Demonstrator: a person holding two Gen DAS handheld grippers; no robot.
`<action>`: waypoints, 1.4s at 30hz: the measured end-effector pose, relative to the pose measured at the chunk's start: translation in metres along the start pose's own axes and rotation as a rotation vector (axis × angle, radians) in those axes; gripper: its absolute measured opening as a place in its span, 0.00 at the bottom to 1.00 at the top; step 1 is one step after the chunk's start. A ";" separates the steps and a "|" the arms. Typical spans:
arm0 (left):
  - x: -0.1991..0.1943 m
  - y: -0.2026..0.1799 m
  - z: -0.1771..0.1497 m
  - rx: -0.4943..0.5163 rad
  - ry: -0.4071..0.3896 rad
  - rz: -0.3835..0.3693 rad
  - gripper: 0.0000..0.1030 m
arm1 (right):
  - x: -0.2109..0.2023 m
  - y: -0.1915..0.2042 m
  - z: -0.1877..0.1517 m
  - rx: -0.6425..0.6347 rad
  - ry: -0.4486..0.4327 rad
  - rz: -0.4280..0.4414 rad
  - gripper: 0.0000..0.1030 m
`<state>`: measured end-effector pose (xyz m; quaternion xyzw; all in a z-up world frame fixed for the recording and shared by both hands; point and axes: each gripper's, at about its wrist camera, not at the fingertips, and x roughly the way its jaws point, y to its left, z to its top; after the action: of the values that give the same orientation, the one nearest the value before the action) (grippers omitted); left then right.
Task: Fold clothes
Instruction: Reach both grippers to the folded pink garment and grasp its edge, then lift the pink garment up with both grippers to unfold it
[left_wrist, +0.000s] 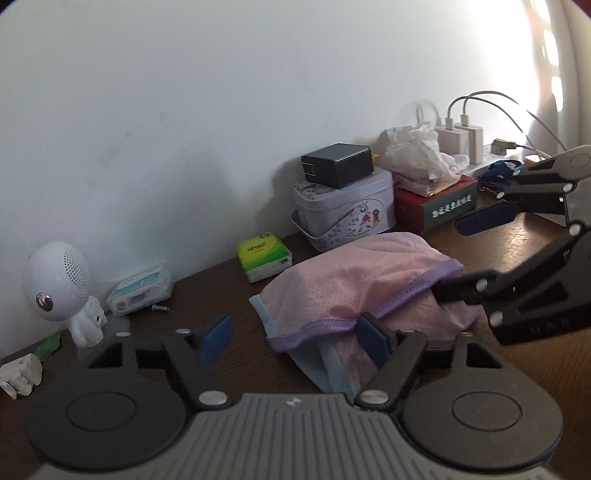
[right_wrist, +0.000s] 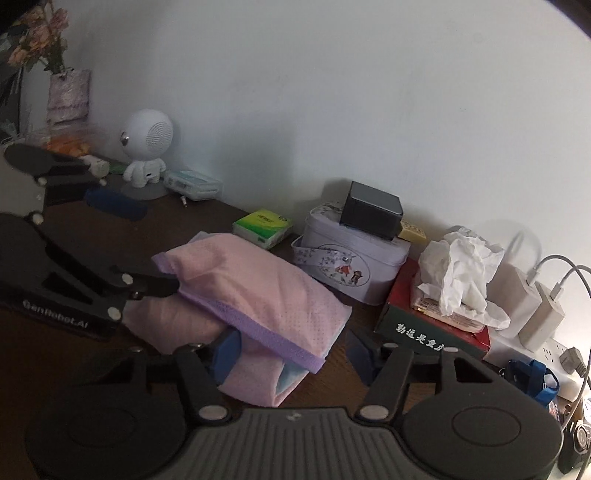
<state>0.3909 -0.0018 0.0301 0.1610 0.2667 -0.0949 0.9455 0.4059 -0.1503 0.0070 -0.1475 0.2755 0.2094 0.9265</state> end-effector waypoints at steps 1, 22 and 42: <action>0.002 0.001 0.000 -0.008 -0.006 -0.004 0.72 | 0.003 -0.003 0.002 0.025 -0.009 -0.005 0.56; -0.241 0.008 0.115 -0.125 -0.424 0.012 0.03 | -0.240 -0.007 0.103 0.129 -0.433 0.038 0.01; -0.664 -0.074 0.121 -0.003 -0.901 0.167 0.03 | -0.658 0.114 0.124 -0.084 -0.822 -0.159 0.01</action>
<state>-0.1290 -0.0512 0.4636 0.1235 -0.1849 -0.0785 0.9718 -0.0919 -0.2052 0.4649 -0.1102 -0.1382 0.1898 0.9658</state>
